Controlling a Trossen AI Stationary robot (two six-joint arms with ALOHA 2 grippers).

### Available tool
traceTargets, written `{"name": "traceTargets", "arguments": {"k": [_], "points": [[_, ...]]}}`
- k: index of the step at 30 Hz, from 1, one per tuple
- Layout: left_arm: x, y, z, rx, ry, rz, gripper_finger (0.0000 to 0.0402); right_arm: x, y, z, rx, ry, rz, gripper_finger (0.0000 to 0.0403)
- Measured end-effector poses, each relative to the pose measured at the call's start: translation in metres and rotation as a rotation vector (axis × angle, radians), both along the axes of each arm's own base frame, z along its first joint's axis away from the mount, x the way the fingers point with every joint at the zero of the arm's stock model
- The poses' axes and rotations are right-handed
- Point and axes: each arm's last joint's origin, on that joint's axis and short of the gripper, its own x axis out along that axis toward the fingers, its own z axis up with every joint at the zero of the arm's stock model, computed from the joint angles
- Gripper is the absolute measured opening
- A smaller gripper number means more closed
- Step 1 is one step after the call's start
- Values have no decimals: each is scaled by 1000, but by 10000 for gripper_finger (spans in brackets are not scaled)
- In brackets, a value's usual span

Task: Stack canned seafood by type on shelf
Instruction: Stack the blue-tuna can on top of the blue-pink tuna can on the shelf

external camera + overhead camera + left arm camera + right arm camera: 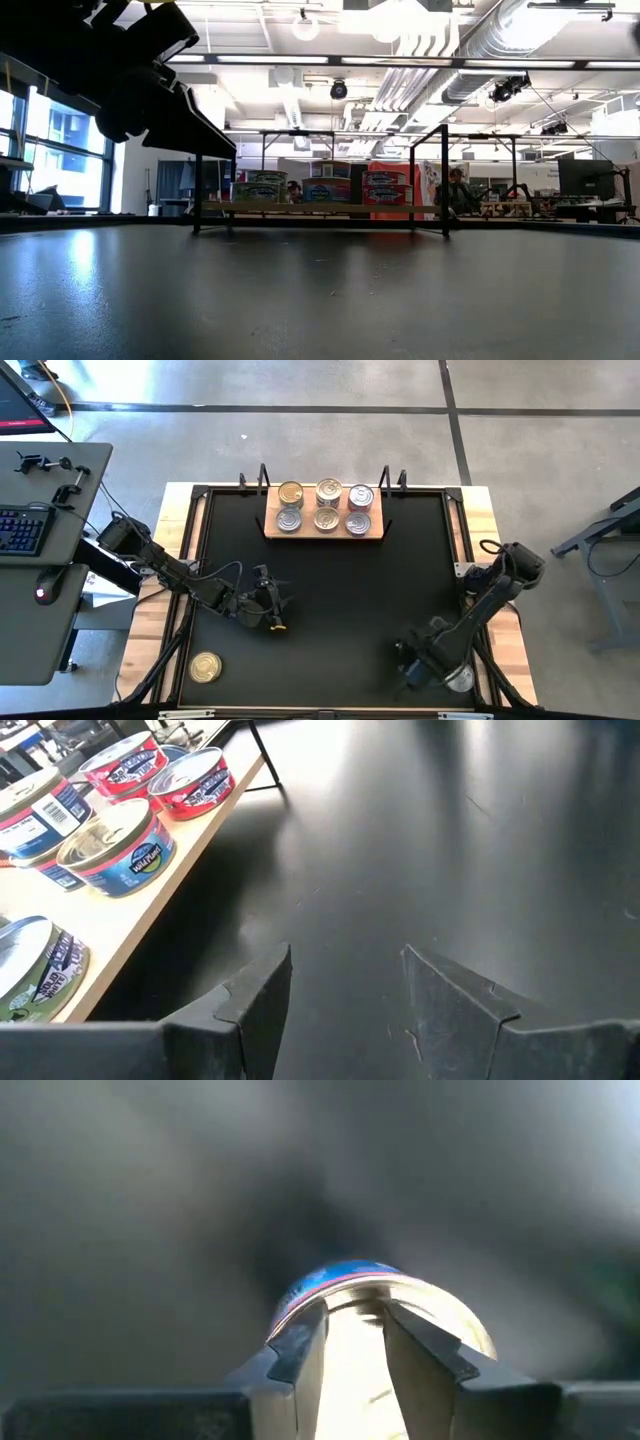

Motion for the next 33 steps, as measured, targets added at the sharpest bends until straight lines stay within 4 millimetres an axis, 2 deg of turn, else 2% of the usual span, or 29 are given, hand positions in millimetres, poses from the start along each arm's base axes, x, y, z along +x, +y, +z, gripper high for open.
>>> {"name": "traceTargets", "arguments": {"k": [5,7,10,16,20,25,29,33], "points": [[0,0,0,-7,4,-9,186,30,0,2,-61,-262,184,100],[0,-1,0,-13,7,-18,186,39,0,8,-100,-346,249,100],[0,-1,0,-13,6,-18,186,45,0,14,-100,-381,295,100],[0,-1,0,-18,4,-15,186,39,1,16,-82,-310,298,100],[0,-1,0,-19,4,-15,186,31,6,15,-1,-227,293,100],[0,-1,0,-21,3,-14,186,19,7,2,14,-175,295,100],[0,-1,0,-20,3,-14,186,15,2,-8,0,-197,244,100],[0,-1,0,-21,3,-14,186,21,-6,-17,-66,-283,253,100]]}}
